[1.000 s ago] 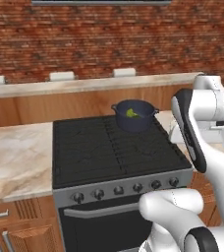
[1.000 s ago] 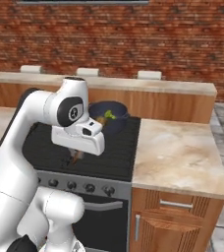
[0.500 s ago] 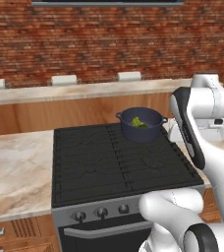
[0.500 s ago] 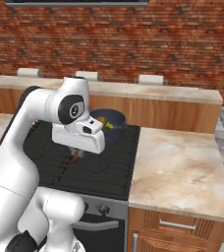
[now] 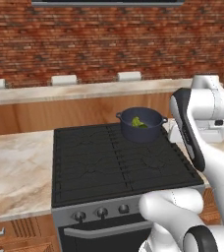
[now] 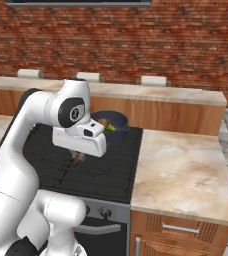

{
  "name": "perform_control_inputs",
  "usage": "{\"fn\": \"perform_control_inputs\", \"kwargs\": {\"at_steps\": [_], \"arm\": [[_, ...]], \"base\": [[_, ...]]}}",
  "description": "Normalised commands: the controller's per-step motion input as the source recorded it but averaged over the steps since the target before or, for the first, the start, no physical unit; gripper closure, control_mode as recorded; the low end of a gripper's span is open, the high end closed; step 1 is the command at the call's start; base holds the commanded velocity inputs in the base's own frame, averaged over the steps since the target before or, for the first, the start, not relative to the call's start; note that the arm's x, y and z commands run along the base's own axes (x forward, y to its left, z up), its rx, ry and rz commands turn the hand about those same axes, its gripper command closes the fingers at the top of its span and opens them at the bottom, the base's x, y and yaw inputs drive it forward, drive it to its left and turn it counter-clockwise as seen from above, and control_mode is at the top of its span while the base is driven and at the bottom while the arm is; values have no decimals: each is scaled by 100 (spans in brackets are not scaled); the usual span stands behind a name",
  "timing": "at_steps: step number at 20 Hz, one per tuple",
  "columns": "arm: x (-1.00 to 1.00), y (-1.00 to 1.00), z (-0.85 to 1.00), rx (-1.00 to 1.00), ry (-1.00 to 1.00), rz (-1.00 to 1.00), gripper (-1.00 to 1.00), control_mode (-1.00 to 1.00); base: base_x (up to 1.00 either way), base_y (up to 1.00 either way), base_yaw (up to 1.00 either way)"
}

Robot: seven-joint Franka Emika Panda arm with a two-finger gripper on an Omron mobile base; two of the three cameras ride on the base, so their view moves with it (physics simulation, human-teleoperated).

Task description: Put the lime and broccoli in the pot. Retrieve the spatula and lightly stir the vegetables in the pot.

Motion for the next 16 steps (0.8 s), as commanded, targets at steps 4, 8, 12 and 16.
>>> {"fn": "perform_control_inputs", "kwargs": {"at_steps": [4,8,12,16], "arm": [[7,0,10,-1,0,1,100,-100],[30,0,34,-8,2,7,100,-100],[93,-19,38,-12,12,11,100,-100],[100,-27,50,-8,34,10,100,-100]], "base": [[0,0,0],[0,0,0],[0,0,0],[0,0,0]]}}
